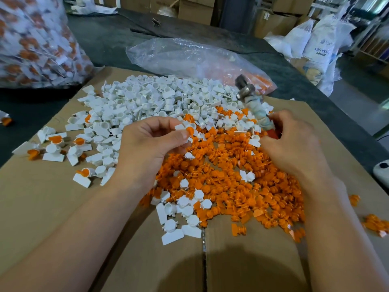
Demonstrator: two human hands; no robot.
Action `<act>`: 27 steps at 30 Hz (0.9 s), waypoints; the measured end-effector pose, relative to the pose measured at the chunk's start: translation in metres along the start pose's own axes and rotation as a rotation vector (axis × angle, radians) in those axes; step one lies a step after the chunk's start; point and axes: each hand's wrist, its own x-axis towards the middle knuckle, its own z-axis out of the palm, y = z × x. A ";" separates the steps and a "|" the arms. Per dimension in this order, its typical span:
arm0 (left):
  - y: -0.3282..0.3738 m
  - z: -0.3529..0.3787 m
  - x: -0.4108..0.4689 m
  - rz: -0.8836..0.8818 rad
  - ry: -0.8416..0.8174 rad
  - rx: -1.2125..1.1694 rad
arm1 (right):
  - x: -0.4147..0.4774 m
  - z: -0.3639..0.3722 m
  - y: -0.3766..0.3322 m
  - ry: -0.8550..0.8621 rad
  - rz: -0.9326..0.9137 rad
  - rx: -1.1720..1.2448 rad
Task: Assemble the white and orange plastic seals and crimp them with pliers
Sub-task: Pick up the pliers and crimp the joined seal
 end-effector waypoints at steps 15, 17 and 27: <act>-0.001 -0.003 0.004 -0.075 0.110 0.042 | -0.004 0.013 -0.007 0.017 -0.138 0.033; -0.001 -0.002 0.003 -0.062 0.105 0.047 | -0.004 0.015 -0.007 0.003 -0.142 0.020; -0.004 0.002 0.003 -0.073 0.077 0.028 | -0.015 0.019 -0.029 -0.060 -0.068 0.375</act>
